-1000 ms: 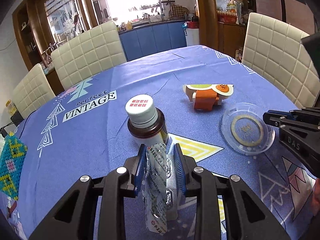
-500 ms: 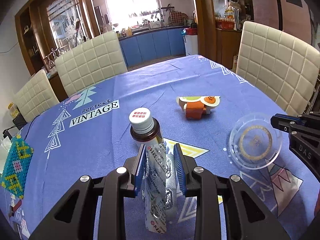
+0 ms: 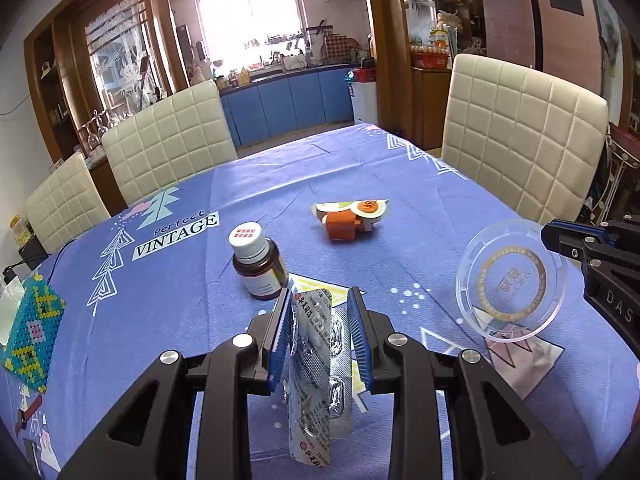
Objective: Collect trash
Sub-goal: 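Carry the blister pack and clear lid over the black bin, then open the right tool over the bin to drop the clear lid, then open the left tool over the bin to drop the blister pack, then move both tools back to the table toward the brown bottle and paper cup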
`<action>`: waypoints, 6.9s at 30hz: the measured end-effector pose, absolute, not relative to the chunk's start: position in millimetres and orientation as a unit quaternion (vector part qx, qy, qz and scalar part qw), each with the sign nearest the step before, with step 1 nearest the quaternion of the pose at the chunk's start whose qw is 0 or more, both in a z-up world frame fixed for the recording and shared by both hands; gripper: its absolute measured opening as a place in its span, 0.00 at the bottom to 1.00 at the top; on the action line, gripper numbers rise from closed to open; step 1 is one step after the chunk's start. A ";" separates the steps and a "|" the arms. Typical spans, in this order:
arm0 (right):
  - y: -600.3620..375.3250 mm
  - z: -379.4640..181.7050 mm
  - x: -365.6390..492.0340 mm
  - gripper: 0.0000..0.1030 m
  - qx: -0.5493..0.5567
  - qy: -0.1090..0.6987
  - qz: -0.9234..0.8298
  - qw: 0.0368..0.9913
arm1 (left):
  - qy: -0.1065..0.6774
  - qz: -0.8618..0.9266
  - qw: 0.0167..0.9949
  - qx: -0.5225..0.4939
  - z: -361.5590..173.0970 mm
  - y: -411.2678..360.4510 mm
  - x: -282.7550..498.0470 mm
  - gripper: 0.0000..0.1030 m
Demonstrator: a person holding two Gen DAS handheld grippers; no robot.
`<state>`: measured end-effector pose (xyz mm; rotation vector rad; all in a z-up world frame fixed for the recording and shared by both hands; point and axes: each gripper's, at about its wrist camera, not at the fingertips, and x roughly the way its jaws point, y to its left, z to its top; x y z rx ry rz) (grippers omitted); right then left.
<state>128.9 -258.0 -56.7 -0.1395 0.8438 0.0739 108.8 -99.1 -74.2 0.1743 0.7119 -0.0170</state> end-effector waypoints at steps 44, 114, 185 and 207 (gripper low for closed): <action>-304.3 -87.3 102.6 0.05 -0.027 0.437 0.015 0.899 | 0.372 -0.061 0.911 0.169 -124.0 -148.1 84.7 0.73; -521.2 -49.1 28.0 0.05 0.025 0.395 -0.172 0.902 | 0.289 -0.291 0.885 0.222 -72.9 -414.1 62.6 0.09; -531.4 -60.3 31.4 0.08 0.049 0.421 -0.204 0.882 | 0.294 -0.270 0.896 0.195 -46.4 -410.1 79.0 0.77; -318.3 -58.4 114.8 0.75 -0.063 0.403 -0.021 0.913 | 0.361 -0.033 0.926 0.105 -63.0 -152.2 120.8 0.78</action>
